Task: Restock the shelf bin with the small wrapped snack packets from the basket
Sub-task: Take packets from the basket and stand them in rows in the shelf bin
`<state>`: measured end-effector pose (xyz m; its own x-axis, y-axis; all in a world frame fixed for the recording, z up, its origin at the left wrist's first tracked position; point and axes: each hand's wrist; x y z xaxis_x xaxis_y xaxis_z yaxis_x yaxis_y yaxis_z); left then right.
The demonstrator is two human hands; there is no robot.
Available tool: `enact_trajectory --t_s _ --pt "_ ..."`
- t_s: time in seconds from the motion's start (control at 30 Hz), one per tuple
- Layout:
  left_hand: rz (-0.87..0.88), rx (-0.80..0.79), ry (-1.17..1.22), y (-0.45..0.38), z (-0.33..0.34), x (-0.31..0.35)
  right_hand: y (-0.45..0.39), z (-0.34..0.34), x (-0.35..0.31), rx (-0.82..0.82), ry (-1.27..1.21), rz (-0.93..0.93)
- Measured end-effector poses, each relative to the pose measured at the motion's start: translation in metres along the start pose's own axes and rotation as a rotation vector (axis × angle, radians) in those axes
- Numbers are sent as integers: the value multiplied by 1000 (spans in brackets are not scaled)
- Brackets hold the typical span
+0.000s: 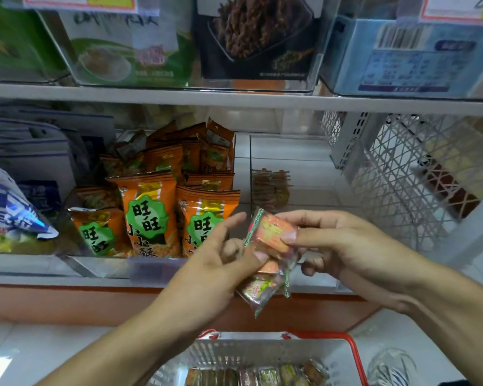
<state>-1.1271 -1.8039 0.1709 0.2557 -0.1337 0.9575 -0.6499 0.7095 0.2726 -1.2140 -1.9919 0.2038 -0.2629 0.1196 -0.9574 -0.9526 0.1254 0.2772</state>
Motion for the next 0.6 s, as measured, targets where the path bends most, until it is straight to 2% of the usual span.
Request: enact_trajectory --t_s 0.27,0.37,0.43,0.5,0.6 --pt "191 48 -173 -1 2 -3 6 -9 -3 -175 43 167" --pt "229 72 -207 -1 3 -3 7 -11 0 -251 33 162" --pt "220 63 -173 0 6 -3 5 -10 3 -210 16 97" --pt "135 37 -150 -1 8 -3 4 -12 5 -98 48 -41" --pt "-131 -50 -12 4 9 -1 2 -13 8 155 435 -495"
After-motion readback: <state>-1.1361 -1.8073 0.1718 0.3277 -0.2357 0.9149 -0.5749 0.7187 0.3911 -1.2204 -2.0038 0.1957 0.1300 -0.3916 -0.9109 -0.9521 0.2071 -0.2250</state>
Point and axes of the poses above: each hand's wrist, its own y-axis away from the middle knuckle, its own z-axis out of the palm, x = y × z, and after that the axes turned 1 degree about x, right-handed
